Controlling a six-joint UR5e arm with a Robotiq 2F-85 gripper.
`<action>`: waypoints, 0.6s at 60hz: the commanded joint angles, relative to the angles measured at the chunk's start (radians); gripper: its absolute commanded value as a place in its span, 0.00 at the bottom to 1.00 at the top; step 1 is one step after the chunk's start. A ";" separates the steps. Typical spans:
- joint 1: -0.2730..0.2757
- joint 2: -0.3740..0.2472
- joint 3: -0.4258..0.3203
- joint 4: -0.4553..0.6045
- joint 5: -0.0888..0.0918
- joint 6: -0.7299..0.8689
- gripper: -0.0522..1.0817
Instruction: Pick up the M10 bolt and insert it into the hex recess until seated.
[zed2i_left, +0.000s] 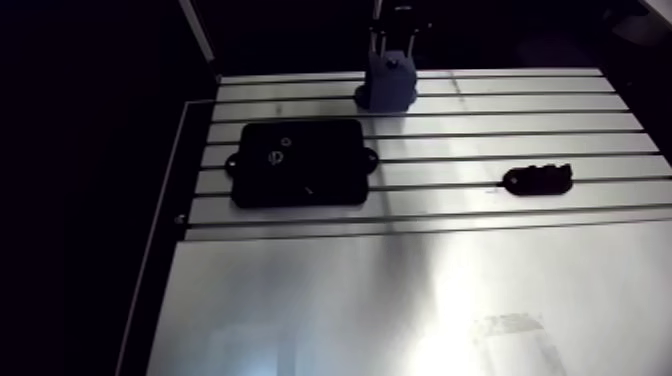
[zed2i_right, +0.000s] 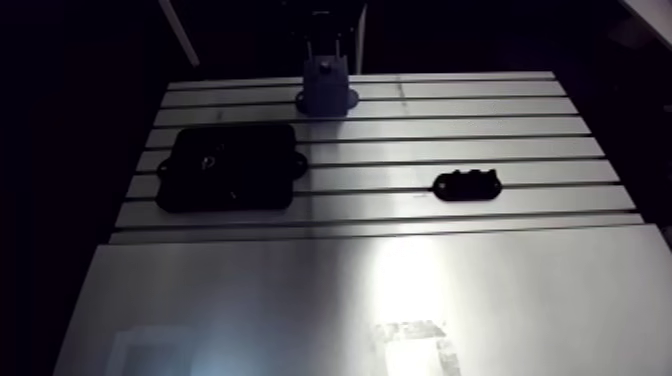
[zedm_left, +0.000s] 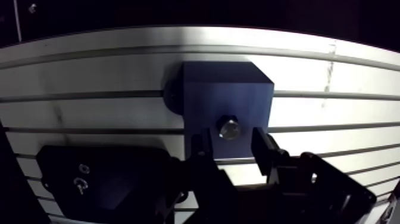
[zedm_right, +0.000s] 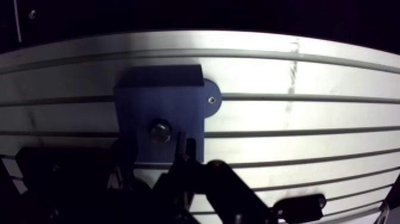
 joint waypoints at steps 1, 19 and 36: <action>0.000 0.002 0.007 -0.002 0.002 -0.002 0.51; 0.001 0.005 0.008 -0.005 0.003 -0.005 0.52; 0.000 0.005 0.014 -0.007 0.002 -0.008 0.54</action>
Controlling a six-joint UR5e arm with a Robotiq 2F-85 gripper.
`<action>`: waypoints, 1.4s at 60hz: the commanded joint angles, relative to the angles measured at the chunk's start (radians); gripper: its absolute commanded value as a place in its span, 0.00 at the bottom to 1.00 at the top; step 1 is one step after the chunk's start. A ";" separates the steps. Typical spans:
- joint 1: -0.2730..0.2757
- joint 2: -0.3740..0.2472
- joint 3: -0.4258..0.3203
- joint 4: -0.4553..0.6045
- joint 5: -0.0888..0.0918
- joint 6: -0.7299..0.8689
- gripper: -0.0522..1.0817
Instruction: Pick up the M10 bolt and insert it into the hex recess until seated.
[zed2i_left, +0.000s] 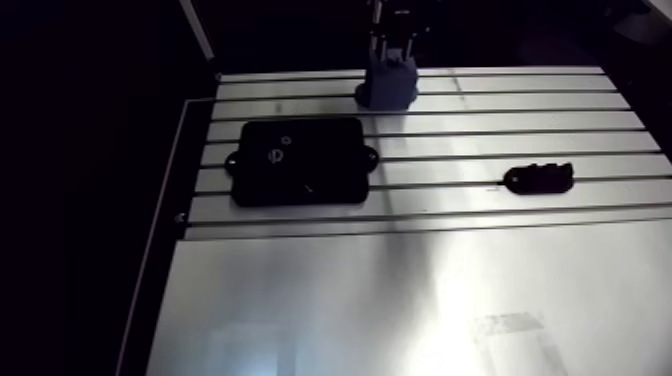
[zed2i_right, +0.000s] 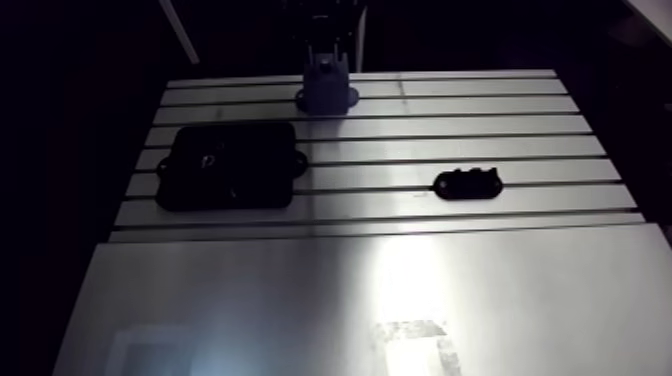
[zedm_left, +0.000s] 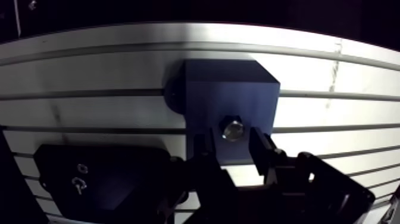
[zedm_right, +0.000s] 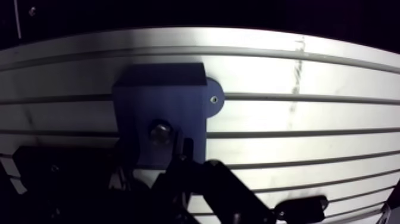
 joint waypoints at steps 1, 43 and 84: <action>-0.001 0.000 0.004 -0.001 -0.001 -0.002 0.54; -0.001 0.000 0.003 -0.001 0.008 -0.006 0.59; -0.002 0.005 -0.002 -0.002 0.008 -0.013 0.60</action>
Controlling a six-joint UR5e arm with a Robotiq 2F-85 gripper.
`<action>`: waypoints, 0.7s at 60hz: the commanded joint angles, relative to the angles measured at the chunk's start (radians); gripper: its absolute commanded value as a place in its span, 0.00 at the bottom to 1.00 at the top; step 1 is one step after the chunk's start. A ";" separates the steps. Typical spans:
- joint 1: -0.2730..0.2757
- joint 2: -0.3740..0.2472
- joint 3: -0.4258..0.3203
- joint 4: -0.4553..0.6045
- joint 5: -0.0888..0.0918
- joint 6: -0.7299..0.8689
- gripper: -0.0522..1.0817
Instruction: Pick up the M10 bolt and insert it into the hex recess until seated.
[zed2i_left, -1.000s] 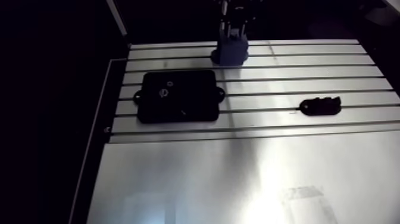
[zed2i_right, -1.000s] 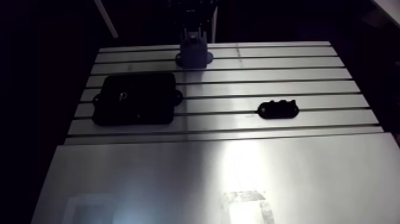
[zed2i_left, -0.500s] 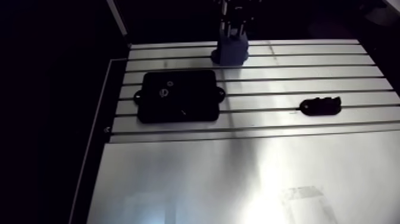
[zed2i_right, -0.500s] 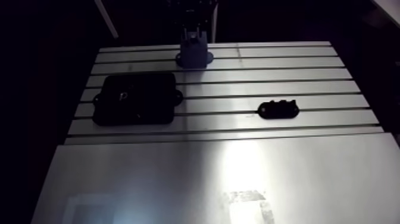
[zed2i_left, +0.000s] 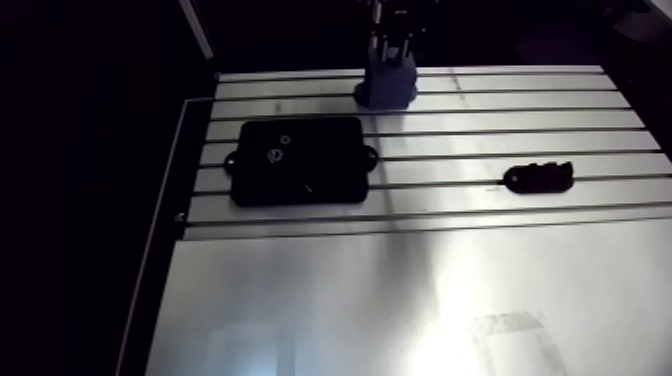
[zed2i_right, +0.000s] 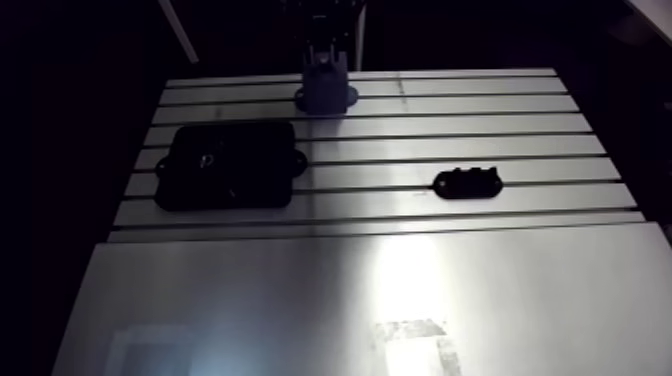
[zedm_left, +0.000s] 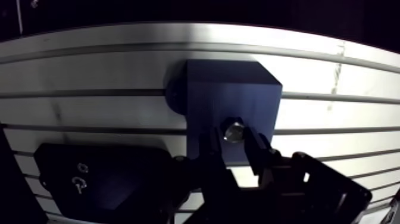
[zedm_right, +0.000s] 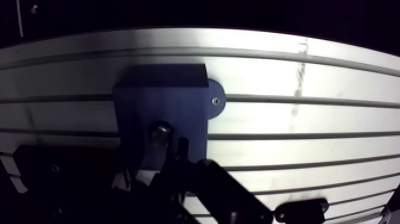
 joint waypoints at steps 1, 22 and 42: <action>-0.001 0.002 -0.002 -0.001 0.000 -0.001 0.60; -0.001 0.004 -0.005 -0.001 -0.002 -0.008 0.60; -0.002 0.014 -0.015 -0.001 0.000 -0.016 0.60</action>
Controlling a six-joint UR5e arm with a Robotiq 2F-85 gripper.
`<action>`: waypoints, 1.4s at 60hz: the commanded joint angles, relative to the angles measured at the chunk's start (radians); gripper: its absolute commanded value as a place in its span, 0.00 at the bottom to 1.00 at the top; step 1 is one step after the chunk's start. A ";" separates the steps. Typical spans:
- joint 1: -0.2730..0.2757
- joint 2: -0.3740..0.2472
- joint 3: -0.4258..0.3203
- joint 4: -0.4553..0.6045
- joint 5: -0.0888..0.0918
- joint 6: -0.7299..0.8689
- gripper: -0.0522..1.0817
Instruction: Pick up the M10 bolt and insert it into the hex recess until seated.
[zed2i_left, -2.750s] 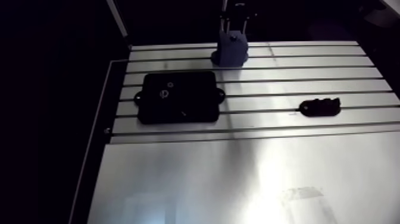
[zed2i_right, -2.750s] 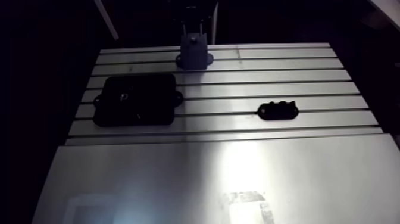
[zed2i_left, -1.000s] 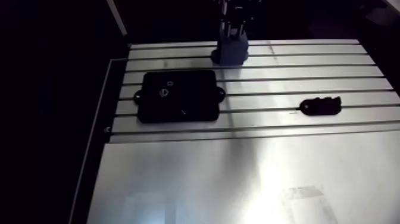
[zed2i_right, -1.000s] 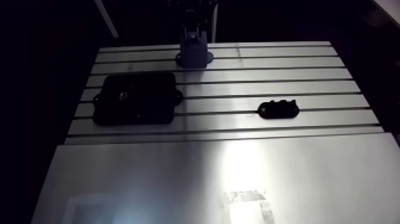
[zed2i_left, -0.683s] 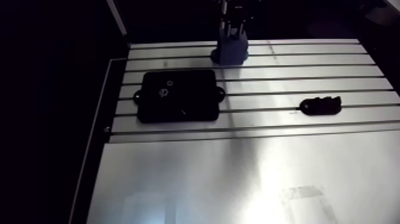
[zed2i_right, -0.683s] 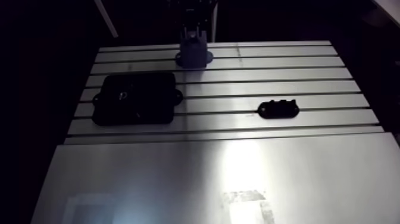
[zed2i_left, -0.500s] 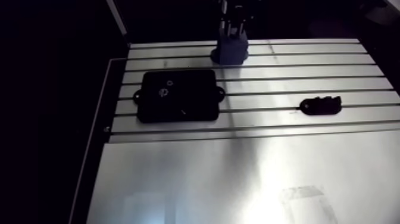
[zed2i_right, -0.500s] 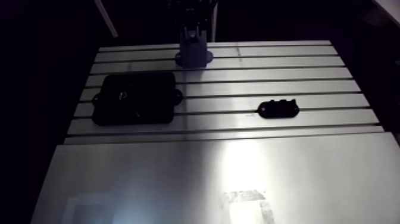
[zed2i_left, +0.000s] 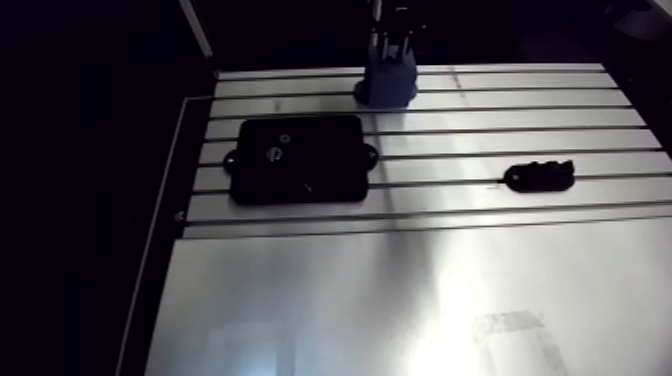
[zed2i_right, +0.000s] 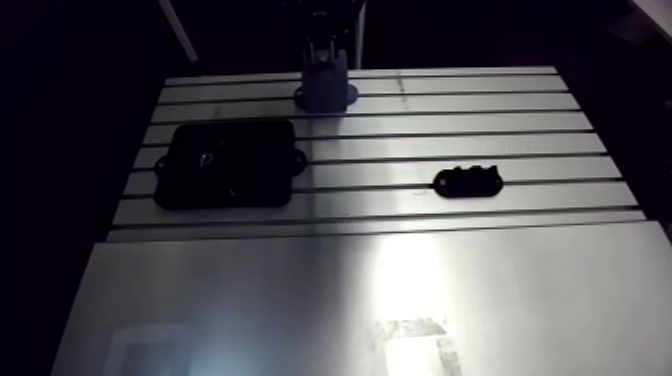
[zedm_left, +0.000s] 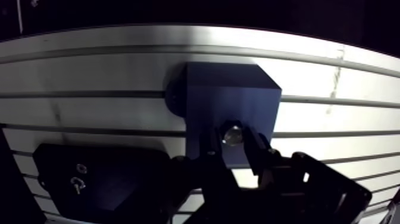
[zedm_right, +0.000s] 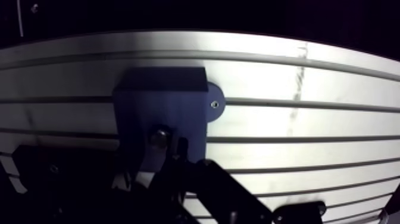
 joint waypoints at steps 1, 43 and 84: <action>-0.002 0.009 -0.009 0.000 0.001 -0.002 0.60; 0.000 0.009 -0.009 0.000 0.001 -0.003 0.62; 0.000 0.009 -0.007 0.002 0.002 -0.005 0.65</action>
